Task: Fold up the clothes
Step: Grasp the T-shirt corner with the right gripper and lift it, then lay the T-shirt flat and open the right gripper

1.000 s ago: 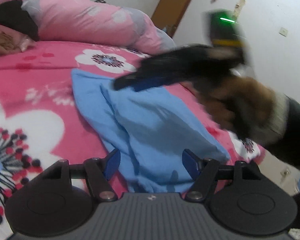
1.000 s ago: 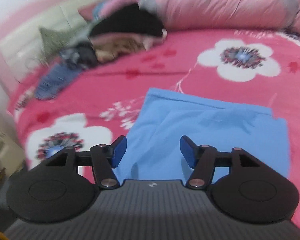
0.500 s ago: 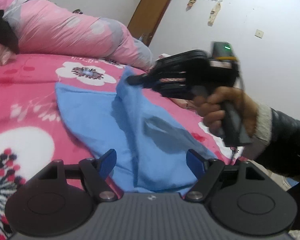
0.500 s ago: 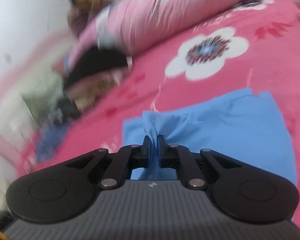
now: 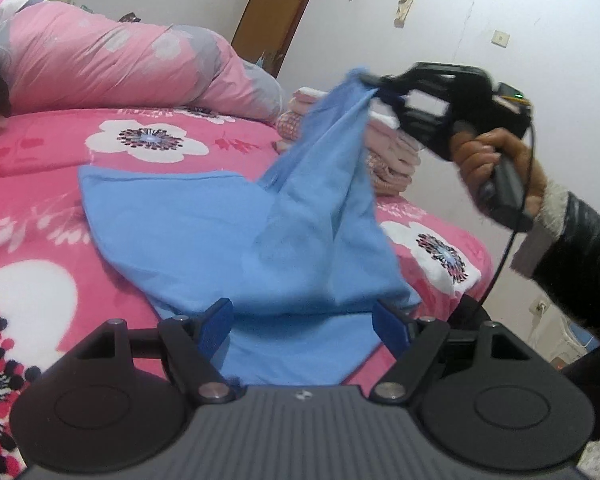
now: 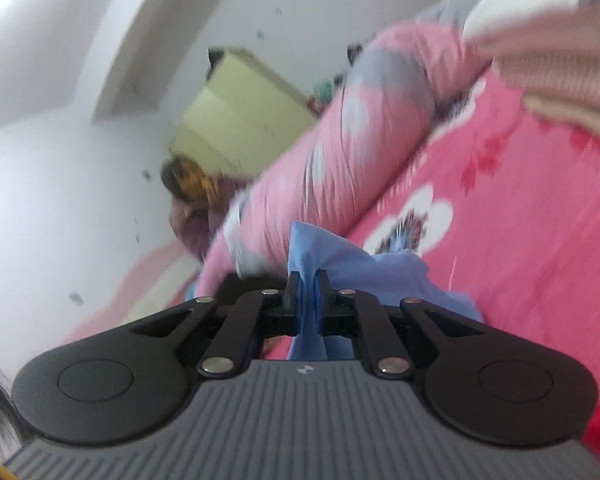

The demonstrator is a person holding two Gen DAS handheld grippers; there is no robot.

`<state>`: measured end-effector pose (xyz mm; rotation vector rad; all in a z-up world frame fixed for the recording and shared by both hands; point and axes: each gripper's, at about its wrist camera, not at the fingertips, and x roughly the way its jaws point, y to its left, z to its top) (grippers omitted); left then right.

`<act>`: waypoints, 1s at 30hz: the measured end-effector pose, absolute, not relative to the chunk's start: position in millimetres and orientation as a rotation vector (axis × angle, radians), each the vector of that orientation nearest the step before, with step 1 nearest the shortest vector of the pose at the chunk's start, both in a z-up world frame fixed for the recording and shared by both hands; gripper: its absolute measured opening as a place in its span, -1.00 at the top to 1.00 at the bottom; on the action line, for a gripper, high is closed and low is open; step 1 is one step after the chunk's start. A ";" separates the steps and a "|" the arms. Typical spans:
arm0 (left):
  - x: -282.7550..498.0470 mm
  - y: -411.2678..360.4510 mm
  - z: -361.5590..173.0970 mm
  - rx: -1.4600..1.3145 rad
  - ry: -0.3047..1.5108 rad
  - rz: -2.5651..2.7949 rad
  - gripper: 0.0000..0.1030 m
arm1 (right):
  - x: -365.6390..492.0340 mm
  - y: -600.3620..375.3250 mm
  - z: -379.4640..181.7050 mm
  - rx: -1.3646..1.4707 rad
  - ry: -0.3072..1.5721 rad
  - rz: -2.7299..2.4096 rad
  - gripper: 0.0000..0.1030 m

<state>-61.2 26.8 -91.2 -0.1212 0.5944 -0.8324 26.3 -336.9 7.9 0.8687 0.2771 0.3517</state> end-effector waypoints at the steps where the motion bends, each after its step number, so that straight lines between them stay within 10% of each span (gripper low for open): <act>1: -61.3 24.7 -90.8 -0.113 0.597 -0.827 -0.51 | 20.5 -347.7 9.3 0.885 0.253 0.345 0.91; 22: -57.9 -5.0 -91.9 0.043 0.690 -0.624 -0.51 | -108.0 -532.4 -121.6 1.321 0.043 -0.166 0.78; 30: -39.1 -7.2 -90.0 0.012 0.692 -0.520 -0.51 | -26.2 -416.5 -31.3 0.580 0.397 0.247 -0.10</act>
